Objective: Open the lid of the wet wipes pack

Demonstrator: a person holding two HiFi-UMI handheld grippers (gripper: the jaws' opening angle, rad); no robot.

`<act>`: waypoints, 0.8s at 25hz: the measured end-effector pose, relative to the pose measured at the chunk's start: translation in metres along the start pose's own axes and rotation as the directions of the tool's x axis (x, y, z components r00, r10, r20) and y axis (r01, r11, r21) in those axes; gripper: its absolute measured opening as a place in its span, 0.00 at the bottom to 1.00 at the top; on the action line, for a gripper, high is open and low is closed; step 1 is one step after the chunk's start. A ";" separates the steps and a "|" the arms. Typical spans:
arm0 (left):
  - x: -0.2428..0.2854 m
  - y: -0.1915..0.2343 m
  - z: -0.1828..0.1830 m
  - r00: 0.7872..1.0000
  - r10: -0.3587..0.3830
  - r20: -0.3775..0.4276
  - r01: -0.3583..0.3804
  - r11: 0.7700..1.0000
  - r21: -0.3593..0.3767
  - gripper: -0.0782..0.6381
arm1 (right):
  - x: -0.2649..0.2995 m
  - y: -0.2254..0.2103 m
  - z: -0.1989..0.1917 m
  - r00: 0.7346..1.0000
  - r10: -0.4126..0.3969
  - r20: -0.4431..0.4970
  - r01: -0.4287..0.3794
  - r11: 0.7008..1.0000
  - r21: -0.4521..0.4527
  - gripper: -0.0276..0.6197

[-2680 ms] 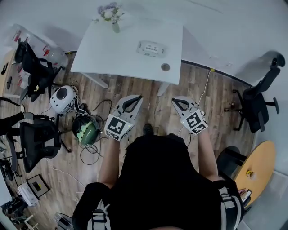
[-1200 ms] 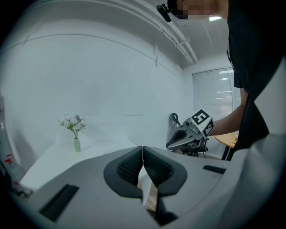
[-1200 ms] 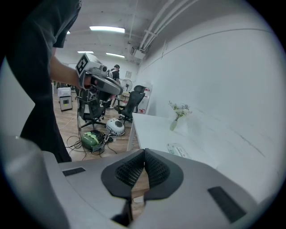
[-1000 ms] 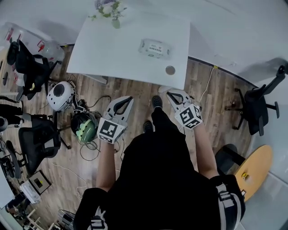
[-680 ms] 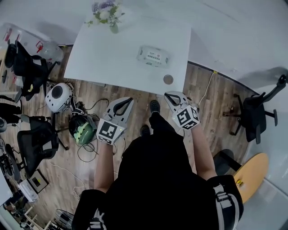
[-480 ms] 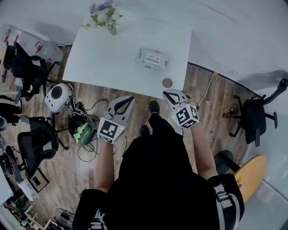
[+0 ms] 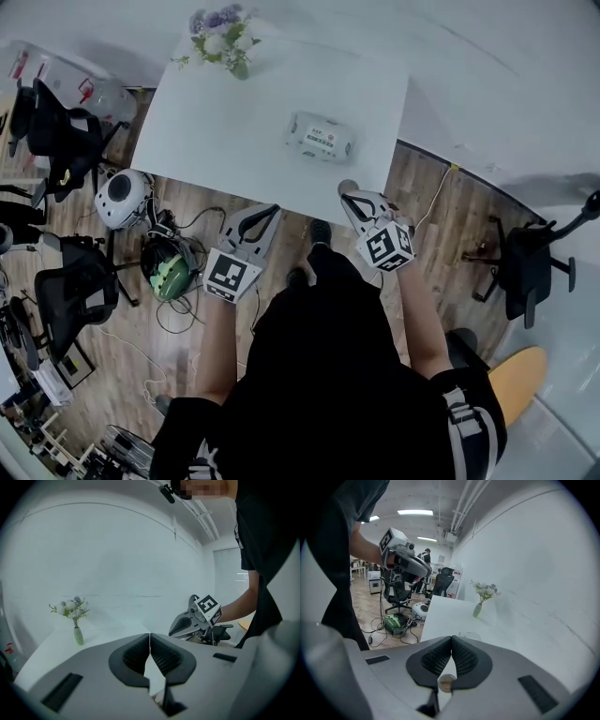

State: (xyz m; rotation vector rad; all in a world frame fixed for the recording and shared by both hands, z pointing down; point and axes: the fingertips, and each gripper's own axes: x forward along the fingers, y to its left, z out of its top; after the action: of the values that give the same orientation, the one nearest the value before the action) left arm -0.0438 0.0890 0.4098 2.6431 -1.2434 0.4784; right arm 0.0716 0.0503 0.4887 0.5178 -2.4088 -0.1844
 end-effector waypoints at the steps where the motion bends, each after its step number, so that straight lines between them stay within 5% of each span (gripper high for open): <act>1: 0.003 0.002 0.001 1.000 0.006 -0.003 -0.006 1.000 -0.001 0.14 | 0.002 -0.003 -0.001 1.000 0.005 -0.001 -0.005 1.000 -0.004 0.07; 13: 0.050 0.023 0.021 0.997 0.072 -0.005 -0.071 0.997 0.014 0.14 | 0.014 -0.061 0.000 0.999 0.043 0.021 -0.042 0.996 -0.084 0.07; 20: 0.076 0.028 0.035 0.998 0.067 0.001 -0.067 0.995 0.073 0.14 | 0.016 -0.087 0.017 0.987 0.081 0.140 -0.085 0.996 0.022 0.07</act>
State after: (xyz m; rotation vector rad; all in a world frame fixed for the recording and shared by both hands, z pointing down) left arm -0.0128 0.0070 0.4056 2.6667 -1.3429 0.5464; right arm 0.0771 -0.0358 0.4618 0.4292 -2.5668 -0.1556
